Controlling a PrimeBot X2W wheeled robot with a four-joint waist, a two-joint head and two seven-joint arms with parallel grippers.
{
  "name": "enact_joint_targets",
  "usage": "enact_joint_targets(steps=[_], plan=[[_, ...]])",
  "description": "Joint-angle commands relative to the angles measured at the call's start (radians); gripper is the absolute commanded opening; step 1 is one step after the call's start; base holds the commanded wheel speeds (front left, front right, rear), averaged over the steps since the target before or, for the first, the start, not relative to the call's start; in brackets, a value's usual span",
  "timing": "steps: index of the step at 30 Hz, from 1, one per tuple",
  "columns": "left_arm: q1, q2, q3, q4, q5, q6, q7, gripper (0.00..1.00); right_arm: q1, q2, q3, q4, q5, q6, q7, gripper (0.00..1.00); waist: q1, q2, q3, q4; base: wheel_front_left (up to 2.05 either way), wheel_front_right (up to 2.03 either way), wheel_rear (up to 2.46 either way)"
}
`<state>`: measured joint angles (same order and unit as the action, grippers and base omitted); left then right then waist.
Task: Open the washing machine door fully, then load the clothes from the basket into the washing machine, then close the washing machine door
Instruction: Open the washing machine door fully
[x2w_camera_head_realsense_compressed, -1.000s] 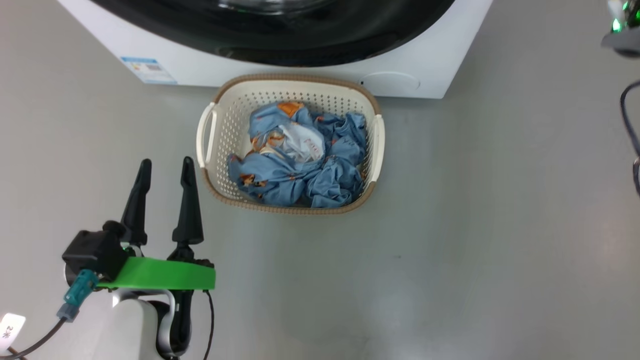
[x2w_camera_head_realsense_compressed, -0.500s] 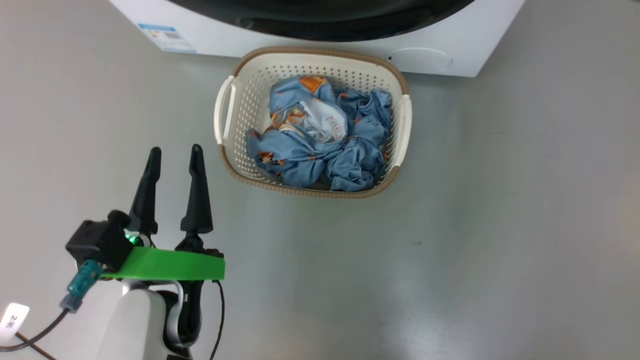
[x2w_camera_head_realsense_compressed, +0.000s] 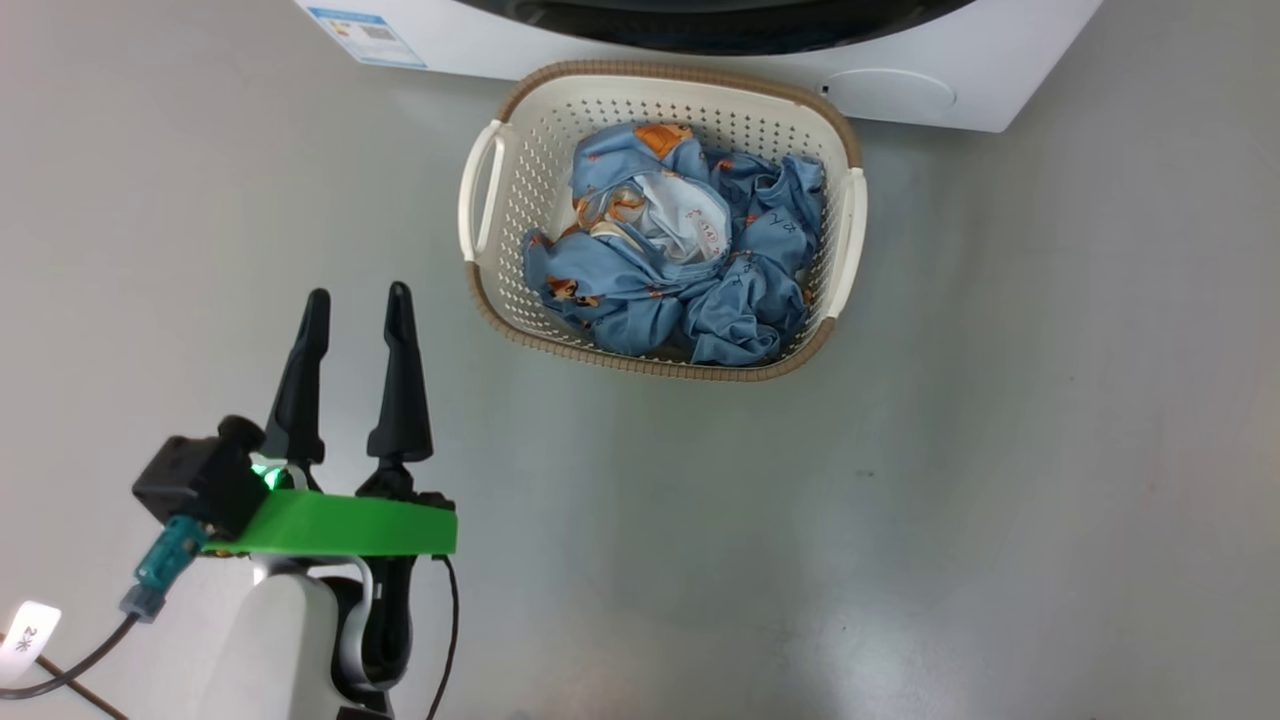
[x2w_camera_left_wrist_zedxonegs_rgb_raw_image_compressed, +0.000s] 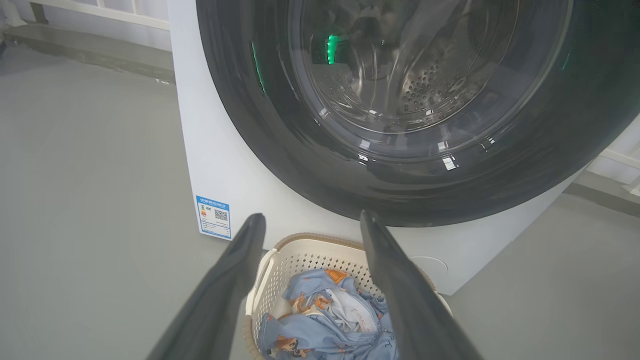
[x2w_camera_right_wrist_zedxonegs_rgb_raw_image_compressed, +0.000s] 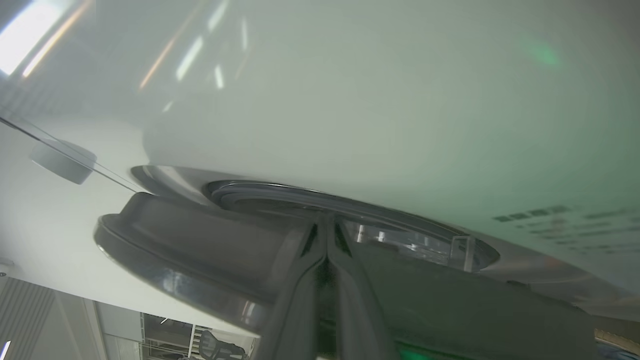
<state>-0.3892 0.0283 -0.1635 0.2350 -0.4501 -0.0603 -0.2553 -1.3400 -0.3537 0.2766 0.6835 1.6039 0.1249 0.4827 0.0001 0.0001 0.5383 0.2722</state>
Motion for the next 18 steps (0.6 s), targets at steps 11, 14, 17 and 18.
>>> enact_joint_targets(steps=[11,14,17,18], plan=[[-0.001,0.022,0.018,-0.027,-0.027,0.018,-0.006,1.0,0.005,0.039,0.048,0.013,-0.031,0.006,0.047,0.0,-0.0001,-0.0001,-0.012,0.018,0.0,0.0,0.0],[0.002,0.022,0.022,-0.023,-0.023,0.018,-0.006,1.0,0.032,0.04,0.054,0.005,-0.032,0.006,0.052,0.0,-0.0001,-0.0001,-0.03,0.018,0.0,0.0,0.0],[0.011,0.022,0.027,-0.019,-0.015,0.017,-0.006,1.0,0.069,0.044,0.058,-0.009,-0.025,0.006,0.061,0.0,-0.0001,-0.0001,-0.052,0.014,0.0,0.0,0.0],[0.015,0.022,0.028,-0.017,-0.011,0.017,-0.006,1.0,0.083,0.046,0.06,-0.012,-0.022,0.006,0.067,0.0,-0.0001,-0.0001,-0.06,0.013,0.0,0.0,0.0]])
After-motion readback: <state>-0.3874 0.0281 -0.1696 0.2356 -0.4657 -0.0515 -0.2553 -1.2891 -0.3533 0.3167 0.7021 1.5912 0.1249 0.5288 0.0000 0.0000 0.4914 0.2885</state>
